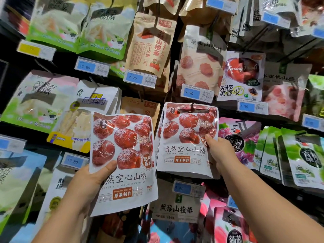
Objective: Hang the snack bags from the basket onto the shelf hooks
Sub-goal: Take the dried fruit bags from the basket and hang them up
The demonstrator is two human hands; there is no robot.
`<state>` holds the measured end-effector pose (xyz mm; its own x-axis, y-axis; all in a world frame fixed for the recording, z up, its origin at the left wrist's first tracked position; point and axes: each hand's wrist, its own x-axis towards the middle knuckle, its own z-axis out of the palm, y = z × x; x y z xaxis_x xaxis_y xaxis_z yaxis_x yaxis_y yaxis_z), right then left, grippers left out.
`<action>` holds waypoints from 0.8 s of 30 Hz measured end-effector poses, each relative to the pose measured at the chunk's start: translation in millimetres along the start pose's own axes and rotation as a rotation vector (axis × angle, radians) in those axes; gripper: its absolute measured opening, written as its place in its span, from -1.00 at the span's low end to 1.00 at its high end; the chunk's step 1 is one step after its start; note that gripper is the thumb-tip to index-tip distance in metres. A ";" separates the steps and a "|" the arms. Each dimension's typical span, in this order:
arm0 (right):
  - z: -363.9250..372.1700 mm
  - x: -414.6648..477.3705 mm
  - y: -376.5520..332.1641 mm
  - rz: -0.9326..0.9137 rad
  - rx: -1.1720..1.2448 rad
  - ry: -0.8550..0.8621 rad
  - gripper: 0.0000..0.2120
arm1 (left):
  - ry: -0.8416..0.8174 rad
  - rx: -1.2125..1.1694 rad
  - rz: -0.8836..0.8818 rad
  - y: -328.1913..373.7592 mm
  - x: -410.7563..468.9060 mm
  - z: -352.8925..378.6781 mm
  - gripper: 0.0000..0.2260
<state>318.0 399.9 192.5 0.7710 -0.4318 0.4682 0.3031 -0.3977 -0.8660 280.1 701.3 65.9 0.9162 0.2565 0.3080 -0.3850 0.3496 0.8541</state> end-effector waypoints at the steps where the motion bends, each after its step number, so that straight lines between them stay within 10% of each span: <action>1: 2.5 2.1 1.0 -0.001 -0.005 0.001 -0.75 | -0.002 -0.003 0.000 -0.3 -0.5 0.4 -0.72; 17: 32.2 13.6 33.6 0.064 0.059 0.008 -0.28 | -0.033 -0.029 -0.011 1.6 -1.6 1.9 -0.90; 24: 23.9 -21.2 44.1 -0.151 -0.028 0.226 -0.44 | -0.058 -0.048 -0.033 5.3 -2.5 2.4 -0.89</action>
<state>328.5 410.9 140.2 0.5726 -0.5348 0.6214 0.3866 -0.4923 -0.7799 276.0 700.3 70.7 0.9327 0.1919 0.3052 -0.3583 0.3997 0.8437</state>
